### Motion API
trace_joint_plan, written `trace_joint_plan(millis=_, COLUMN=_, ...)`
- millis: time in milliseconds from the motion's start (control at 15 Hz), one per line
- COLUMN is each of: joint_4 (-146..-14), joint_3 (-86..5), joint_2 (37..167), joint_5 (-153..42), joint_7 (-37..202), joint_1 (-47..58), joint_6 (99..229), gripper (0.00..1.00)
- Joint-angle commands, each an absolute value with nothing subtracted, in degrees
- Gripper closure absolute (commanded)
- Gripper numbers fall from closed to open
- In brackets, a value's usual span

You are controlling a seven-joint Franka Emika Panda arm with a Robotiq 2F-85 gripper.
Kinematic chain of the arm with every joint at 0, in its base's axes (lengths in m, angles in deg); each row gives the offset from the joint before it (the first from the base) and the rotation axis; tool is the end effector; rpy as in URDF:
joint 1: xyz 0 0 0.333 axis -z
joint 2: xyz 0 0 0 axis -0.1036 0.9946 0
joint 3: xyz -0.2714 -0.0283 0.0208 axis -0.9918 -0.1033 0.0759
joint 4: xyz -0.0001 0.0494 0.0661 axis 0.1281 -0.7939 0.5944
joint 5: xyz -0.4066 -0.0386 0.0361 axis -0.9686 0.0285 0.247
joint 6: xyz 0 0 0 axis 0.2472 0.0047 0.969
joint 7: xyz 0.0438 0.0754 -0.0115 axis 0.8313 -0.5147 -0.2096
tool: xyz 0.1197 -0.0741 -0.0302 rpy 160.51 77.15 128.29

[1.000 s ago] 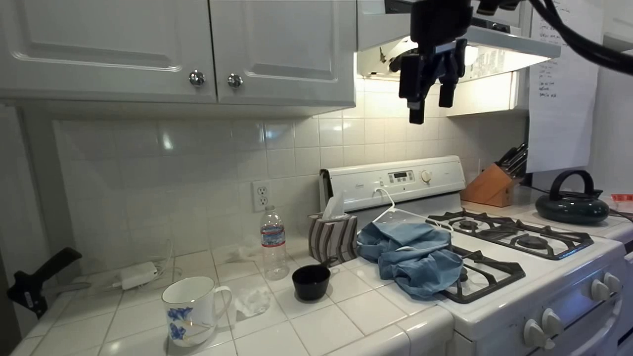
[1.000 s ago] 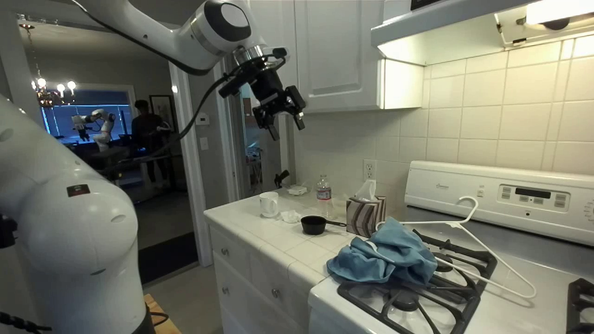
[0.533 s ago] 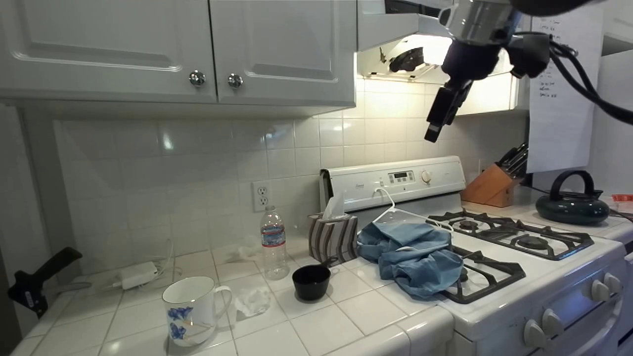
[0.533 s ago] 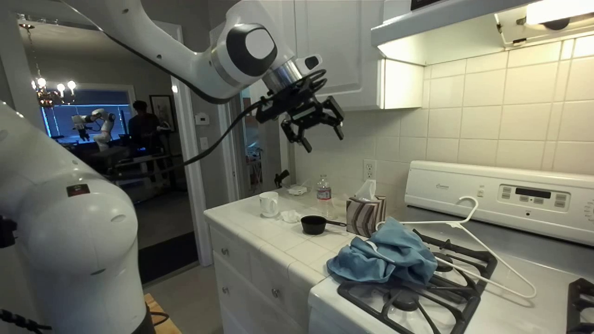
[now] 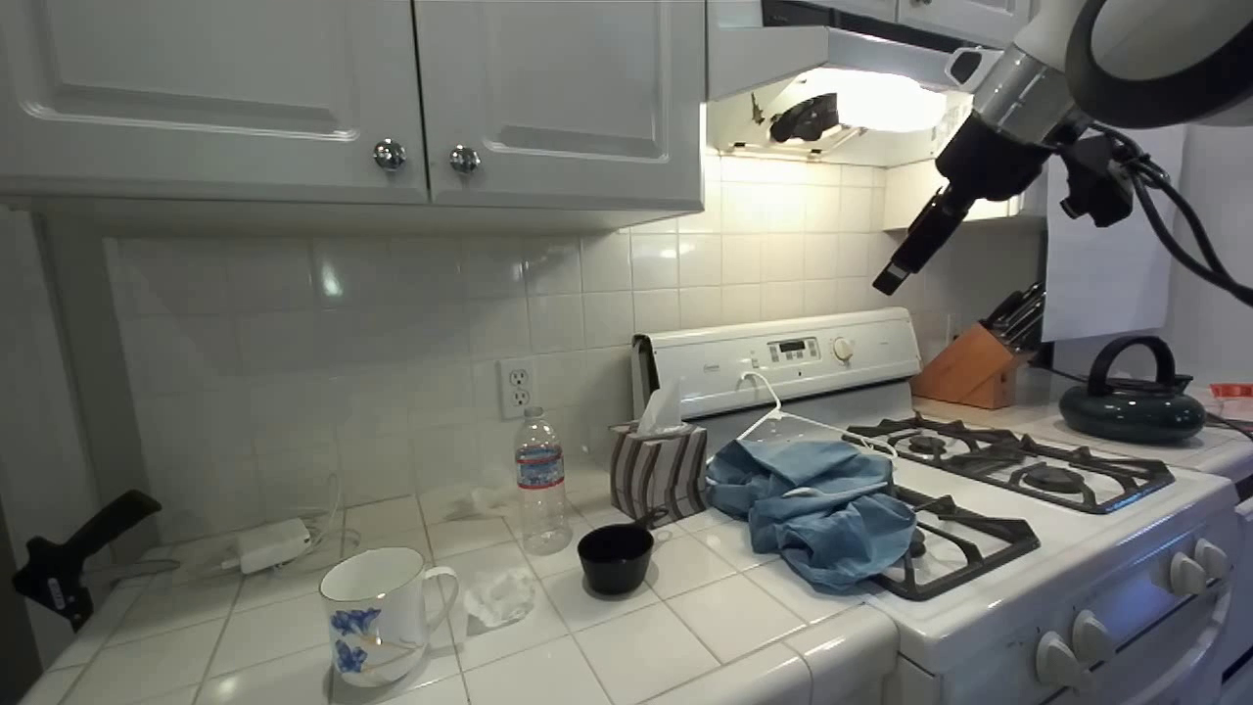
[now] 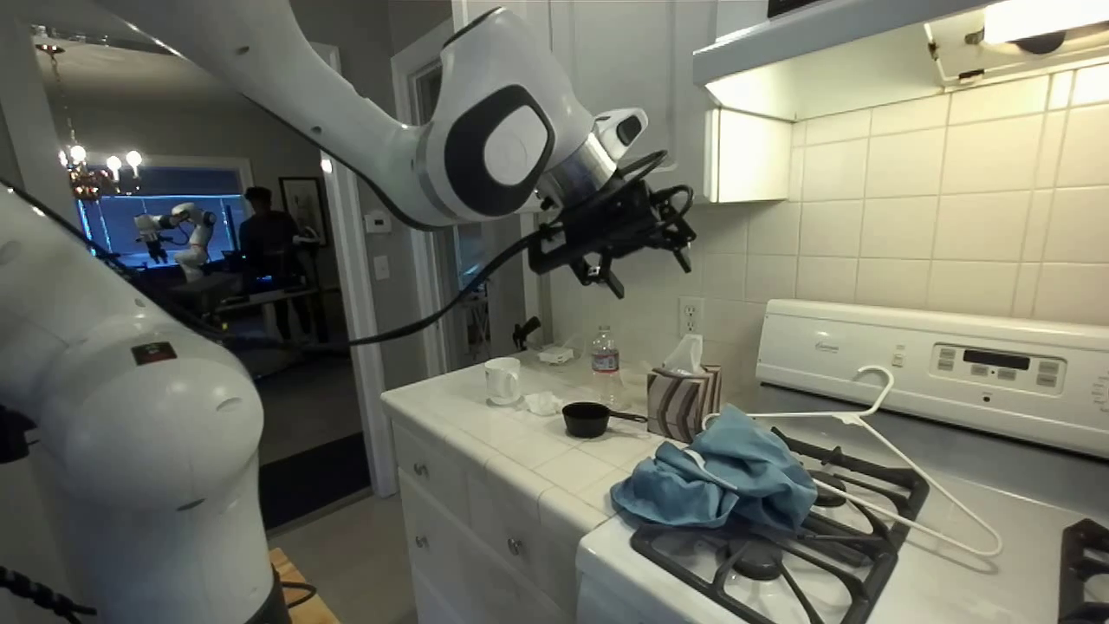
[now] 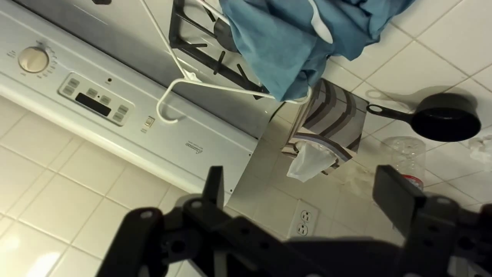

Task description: Put the hanger on the knob of the top right cabinet door

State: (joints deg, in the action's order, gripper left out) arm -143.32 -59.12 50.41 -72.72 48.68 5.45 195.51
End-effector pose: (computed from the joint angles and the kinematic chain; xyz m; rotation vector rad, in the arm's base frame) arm 0.4399 -0.1459 0.4153 2.6038 0.5368 0.9969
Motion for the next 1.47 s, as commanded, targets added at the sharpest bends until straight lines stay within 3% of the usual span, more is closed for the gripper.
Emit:
trace_joint_plan(millis=0, joint_4=-143.4, joint_3=-57.25, joint_2=50.58, joint_5=-70.93, joint_7=47.84, joint_1=6.42, joint_6=195.57, gripper=0.0)
trace_joint_plan(millis=200, joint_4=-142.65, joint_3=-59.11, joint_2=51.75, joint_5=-69.94, joint_7=48.39, joint_1=8.35, joint_6=194.7, gripper=0.0)
trace_joint_plan(millis=733, joint_4=-130.36, joint_3=-81.02, joint_2=59.93, joint_5=-55.04, joint_7=35.06, joint_1=-2.17, joint_6=188.78, gripper=0.0)
trace_joint_plan(millis=1267, joint_4=-112.56, joint_3=-103.64, joint_2=70.47, joint_5=-39.8, joint_7=21.06, joint_1=-26.68, joint_6=178.58, gripper=0.0)
trace_joint_plan(millis=1333, joint_4=-117.65, joint_3=-98.78, joint_2=66.33, joint_5=-43.82, joint_7=24.16, joint_1=-21.43, joint_6=182.26, gripper=0.0)
trace_joint_plan(millis=1400, joint_4=-116.64, joint_3=-100.22, joint_2=67.17, joint_5=-43.45, joint_7=23.83, joint_1=-23.14, joint_6=181.84, gripper=0.0)
